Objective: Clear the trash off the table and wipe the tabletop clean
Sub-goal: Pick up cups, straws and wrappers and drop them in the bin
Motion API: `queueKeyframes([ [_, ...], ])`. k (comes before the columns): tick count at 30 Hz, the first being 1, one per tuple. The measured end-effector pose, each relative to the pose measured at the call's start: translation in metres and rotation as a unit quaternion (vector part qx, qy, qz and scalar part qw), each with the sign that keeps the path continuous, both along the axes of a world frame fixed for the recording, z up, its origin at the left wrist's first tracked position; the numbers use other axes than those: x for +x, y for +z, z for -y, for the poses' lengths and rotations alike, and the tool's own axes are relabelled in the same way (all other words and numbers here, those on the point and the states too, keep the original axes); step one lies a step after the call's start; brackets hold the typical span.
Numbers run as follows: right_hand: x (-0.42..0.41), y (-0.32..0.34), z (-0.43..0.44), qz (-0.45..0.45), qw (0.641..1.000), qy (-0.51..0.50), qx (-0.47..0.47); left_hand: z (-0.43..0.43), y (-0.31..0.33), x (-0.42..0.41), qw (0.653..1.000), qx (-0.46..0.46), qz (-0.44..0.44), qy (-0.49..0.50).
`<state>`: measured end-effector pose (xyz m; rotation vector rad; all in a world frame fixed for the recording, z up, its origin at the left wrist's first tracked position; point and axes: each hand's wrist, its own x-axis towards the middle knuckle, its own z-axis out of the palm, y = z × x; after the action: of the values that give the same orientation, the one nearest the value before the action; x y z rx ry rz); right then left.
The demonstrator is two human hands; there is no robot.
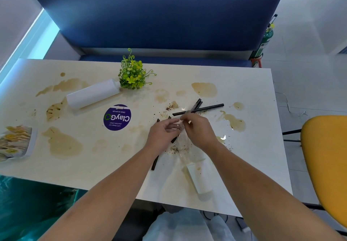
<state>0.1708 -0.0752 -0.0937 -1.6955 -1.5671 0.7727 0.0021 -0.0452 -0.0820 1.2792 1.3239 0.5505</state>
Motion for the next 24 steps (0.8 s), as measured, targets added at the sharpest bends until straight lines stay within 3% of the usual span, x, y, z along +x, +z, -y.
queueKeyframes([
  [9, -0.01, 0.0, -0.013, -0.062, 0.996, 0.027, -0.053, -0.011, -0.002, -0.004, 0.993, -0.054, 0.055, 0.093],
  [16, -0.008, -0.009, -0.025, -0.186, 0.975, -0.083, -0.087, -0.022, -0.005, -0.006, 0.993, -0.04, 0.018, 0.109],
  [18, -0.003, -0.01, -0.028, -0.158, 0.977, -0.122, -0.069, -0.027, -0.003, -0.007, 0.992, -0.013, 0.002, 0.126],
  [20, 0.003, -0.013, -0.034, -0.074, 0.984, -0.149, -0.065, -0.032, -0.001, -0.01, 0.991, 0.008, 0.0, 0.134],
  [24, 0.017, -0.021, -0.043, 0.027, 0.981, -0.143, -0.128, -0.04, 0.002, -0.017, 0.989, 0.037, 0.006, 0.146],
])
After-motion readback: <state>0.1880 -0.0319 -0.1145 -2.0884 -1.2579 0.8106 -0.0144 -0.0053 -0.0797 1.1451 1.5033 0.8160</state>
